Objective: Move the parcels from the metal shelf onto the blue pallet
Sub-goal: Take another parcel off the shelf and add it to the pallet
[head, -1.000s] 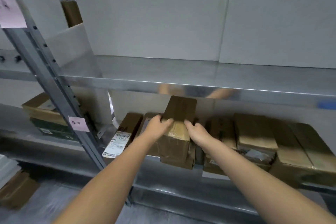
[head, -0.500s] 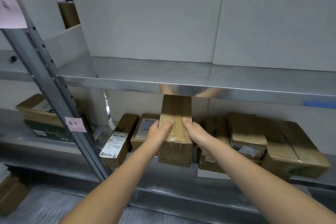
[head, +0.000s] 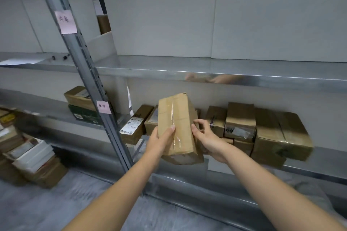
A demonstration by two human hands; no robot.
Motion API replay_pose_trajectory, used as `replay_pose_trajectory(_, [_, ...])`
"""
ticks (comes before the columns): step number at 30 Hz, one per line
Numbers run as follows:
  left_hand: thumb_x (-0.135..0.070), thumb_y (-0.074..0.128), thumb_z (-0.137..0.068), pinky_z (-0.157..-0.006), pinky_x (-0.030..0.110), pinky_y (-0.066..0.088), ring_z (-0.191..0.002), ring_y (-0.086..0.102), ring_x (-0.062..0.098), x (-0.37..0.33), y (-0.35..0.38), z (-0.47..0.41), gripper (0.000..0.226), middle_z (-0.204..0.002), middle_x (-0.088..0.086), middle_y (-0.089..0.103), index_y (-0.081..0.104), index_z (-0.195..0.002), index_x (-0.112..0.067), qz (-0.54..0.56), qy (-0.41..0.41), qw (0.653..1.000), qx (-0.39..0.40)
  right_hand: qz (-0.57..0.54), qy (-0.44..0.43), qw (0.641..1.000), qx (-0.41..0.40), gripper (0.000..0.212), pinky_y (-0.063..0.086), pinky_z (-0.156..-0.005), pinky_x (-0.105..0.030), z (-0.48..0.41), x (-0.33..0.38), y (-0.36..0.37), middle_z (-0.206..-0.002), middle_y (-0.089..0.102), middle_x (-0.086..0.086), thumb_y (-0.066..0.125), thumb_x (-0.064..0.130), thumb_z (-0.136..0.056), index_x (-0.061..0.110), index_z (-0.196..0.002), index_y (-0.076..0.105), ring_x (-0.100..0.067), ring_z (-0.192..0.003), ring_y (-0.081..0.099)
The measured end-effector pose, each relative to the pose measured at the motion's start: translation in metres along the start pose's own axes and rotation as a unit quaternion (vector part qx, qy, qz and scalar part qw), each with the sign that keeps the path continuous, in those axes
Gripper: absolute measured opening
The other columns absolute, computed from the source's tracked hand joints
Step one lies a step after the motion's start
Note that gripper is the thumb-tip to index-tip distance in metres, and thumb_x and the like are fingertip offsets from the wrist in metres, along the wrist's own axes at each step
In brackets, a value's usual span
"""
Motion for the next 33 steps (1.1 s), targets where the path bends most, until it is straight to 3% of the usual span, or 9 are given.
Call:
replay_pose_trajectory(4, [-0.058,0.074,-0.069,-0.090,0.043,0.056,-0.104,0.068,0.017,0.004,0.005,0.035,0.072,-0.117,-0.003,0.069,0.053,-0.131,-0.026,0.007,0.026,1.000,0.012,-0.060,0.053,0.996,0.029,0.107,0.038,-0.102,-0.056,0.032,-0.022,-0.006,-0.152,0.029,-0.008,0.068,0.062,-0.073,0.035,-0.149,-0.003,-0.032,-0.136,0.035])
replay_pose_trajectory(6, [-0.056,0.076,-0.068,-0.090,0.039,0.056,-0.106,0.066,0.014,-0.003,0.007,0.046,0.077,-0.121,-0.004,0.065,0.049,-0.136,-0.029,-0.011,0.062,0.998,0.010,-0.054,0.055,0.997,0.014,0.118,0.040,-0.099,-0.055,0.045,-0.030,-0.013,-0.149,0.035,-0.007,0.074,0.063,-0.066,0.031,-0.150,-0.002,-0.030,-0.134,0.039])
replay_pose_trajectory(9, [-0.040,0.075,-0.080,-0.090,0.040,0.054,-0.111,0.059,0.016,-0.011,0.010,0.061,0.068,-0.128,-0.003,0.055,0.039,-0.138,-0.045,-0.031,0.126,0.992,0.003,-0.025,0.033,0.999,-0.005,0.112,0.041,-0.104,-0.054,0.054,-0.039,-0.023,-0.133,0.049,-0.001,0.080,0.065,-0.054,0.025,-0.142,0.025,-0.023,-0.121,0.049])
replay_pose_trajectory(12, [-0.040,0.070,-0.083,-0.086,0.036,0.054,-0.109,0.059,0.013,-0.010,0.019,0.073,0.043,-0.131,0.001,0.055,0.055,-0.124,-0.044,-0.036,0.140,0.990,0.008,-0.024,0.006,0.999,-0.043,0.112,0.044,-0.097,-0.043,0.064,-0.040,-0.035,-0.130,0.051,0.000,0.085,0.064,-0.047,0.023,-0.136,0.032,-0.021,-0.116,0.051])
replay_pose_trajectory(17, [-0.068,0.069,-0.069,-0.091,0.038,0.051,-0.123,0.050,0.021,0.004,0.046,0.080,0.077,-0.142,0.001,0.043,0.035,-0.134,-0.046,-0.051,0.061,0.996,0.049,-0.034,-0.031,0.994,-0.101,0.100,0.043,-0.091,-0.037,0.080,-0.042,-0.046,-0.120,0.046,0.003,0.084,0.065,-0.048,0.028,-0.124,0.029,-0.018,-0.111,0.049])
replay_pose_trajectory(20, [-0.061,0.078,-0.065,-0.084,0.034,0.053,-0.117,0.055,0.024,0.003,0.053,0.080,0.090,-0.138,0.005,0.045,0.028,-0.137,-0.042,-0.041,0.053,0.995,0.075,-0.049,-0.049,0.991,-0.116,0.076,0.044,-0.080,-0.032,0.085,-0.038,-0.051,-0.112,0.049,0.006,0.073,0.065,-0.068,0.029,-0.119,0.030,-0.012,-0.100,0.052])
replay_pose_trajectory(24, [-0.051,0.080,-0.068,-0.065,0.022,0.052,-0.105,0.063,0.019,-0.007,0.052,0.080,0.078,-0.127,0.006,0.057,0.037,-0.132,-0.040,0.015,0.046,0.995,0.082,-0.116,-0.028,0.984,-0.134,0.039,0.042,-0.100,-0.044,0.088,-0.041,-0.064,-0.122,0.054,0.000,0.035,0.061,-0.095,0.029,-0.118,0.041,-0.017,-0.109,0.052])
replay_pose_trajectory(28, [-0.052,0.077,-0.071,-0.074,0.028,0.050,-0.107,0.059,0.017,-0.007,0.052,0.084,0.076,-0.125,0.002,0.054,0.032,-0.132,-0.042,0.014,0.056,0.993,0.103,-0.195,-0.018,0.979,-0.055,0.056,0.038,-0.108,-0.048,0.083,-0.039,-0.064,-0.134,0.054,-0.002,0.028,0.063,-0.095,0.028,-0.137,0.038,-0.021,-0.123,0.050])
replay_pose_trajectory(33, [-0.056,0.076,-0.064,-0.076,0.028,0.051,-0.110,0.060,0.017,-0.008,0.048,0.083,0.084,-0.125,0.001,0.056,0.035,-0.136,-0.042,-0.014,0.073,0.991,0.110,-0.251,0.006,0.968,0.009,0.065,0.053,-0.087,-0.042,0.083,-0.037,-0.056,-0.126,0.061,-0.007,0.057,0.056,-0.088,0.025,-0.140,0.034,-0.024,-0.113,0.061])
Point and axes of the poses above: each hand's wrist, its own z-axis away from the middle knuckle, its own y-axis out of the palm, x = y × z, the point moved 7 cm from there along -z, towards the middle knuckle
